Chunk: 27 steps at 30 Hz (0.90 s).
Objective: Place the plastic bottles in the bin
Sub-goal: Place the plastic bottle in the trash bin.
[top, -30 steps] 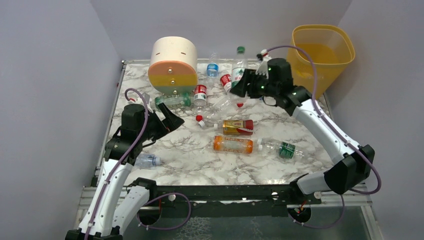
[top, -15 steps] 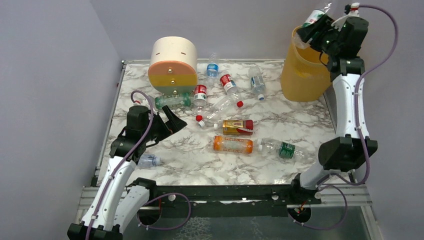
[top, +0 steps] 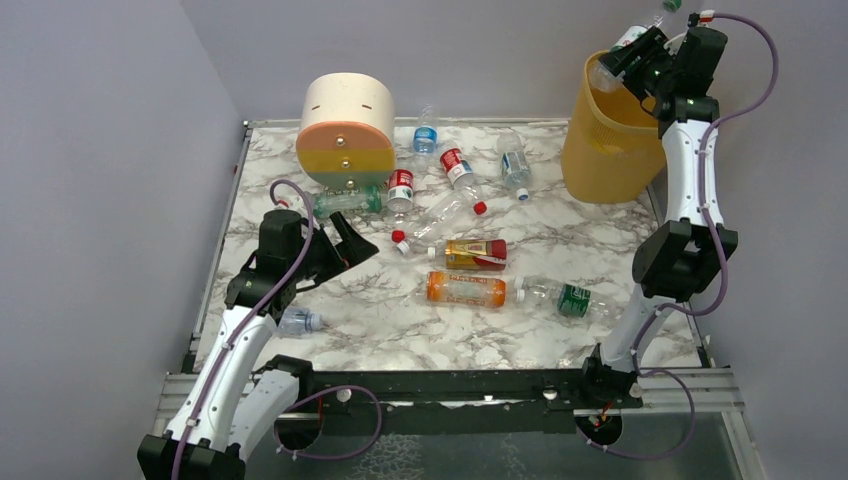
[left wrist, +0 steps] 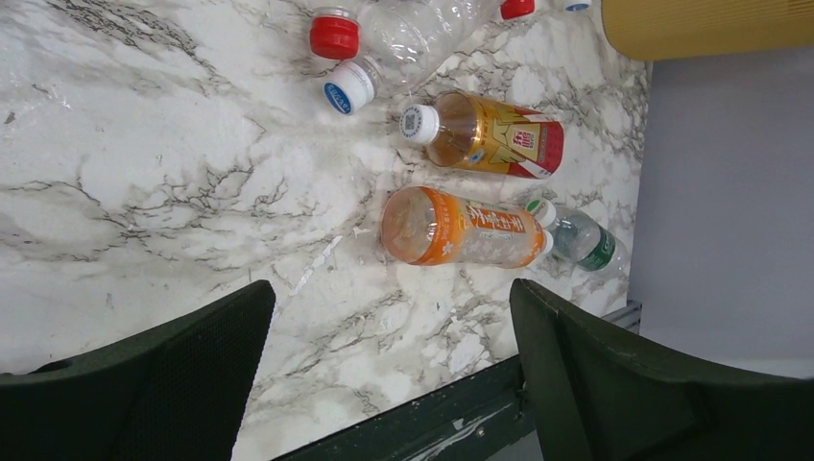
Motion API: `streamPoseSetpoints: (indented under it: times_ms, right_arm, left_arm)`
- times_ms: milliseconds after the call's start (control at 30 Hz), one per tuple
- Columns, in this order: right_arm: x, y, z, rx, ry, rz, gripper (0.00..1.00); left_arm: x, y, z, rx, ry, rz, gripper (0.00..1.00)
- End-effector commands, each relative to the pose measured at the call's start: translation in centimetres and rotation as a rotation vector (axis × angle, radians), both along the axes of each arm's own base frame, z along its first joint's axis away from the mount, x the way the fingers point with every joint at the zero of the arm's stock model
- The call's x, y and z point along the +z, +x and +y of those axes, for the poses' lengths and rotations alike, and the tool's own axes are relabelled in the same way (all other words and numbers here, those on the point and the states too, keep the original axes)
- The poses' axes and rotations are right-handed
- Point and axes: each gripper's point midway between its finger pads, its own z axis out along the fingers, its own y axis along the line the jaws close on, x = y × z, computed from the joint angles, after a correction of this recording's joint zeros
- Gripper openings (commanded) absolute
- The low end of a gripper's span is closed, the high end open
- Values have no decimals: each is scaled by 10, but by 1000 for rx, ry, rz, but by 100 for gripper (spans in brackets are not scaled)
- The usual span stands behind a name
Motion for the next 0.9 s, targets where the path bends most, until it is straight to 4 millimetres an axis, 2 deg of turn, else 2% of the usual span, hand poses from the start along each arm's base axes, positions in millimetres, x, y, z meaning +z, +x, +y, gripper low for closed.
streamPoseSetpoints:
  times_ms: [0, 200, 233, 400, 600, 867]
  right_arm:
    - [-2, -4, -12, -53, -27, 15, 61]
    - [-4, -14, -23, -108, -41, 40, 87]
    - [-4, -14, -24, -114, -42, 42, 89]
    - [-5, -22, -30, -151, -34, 75, 94]
    - [11, -38, -26, -146, -38, 46, 96]
    - [40, -70, -2, -66, -2, -15, 98]
  left_arm:
    - [3, -1, -4, -37, -4, -14, 99]
    - [5, -4, -3, -28, -8, -11, 99]
    - [7, -5, -3, -27, -11, -14, 99]
    - [13, -5, -3, -18, -19, -30, 99]
    - [17, -5, -2, -20, -14, -38, 99]
    - [23, -4, -1, -14, -10, -54, 99]
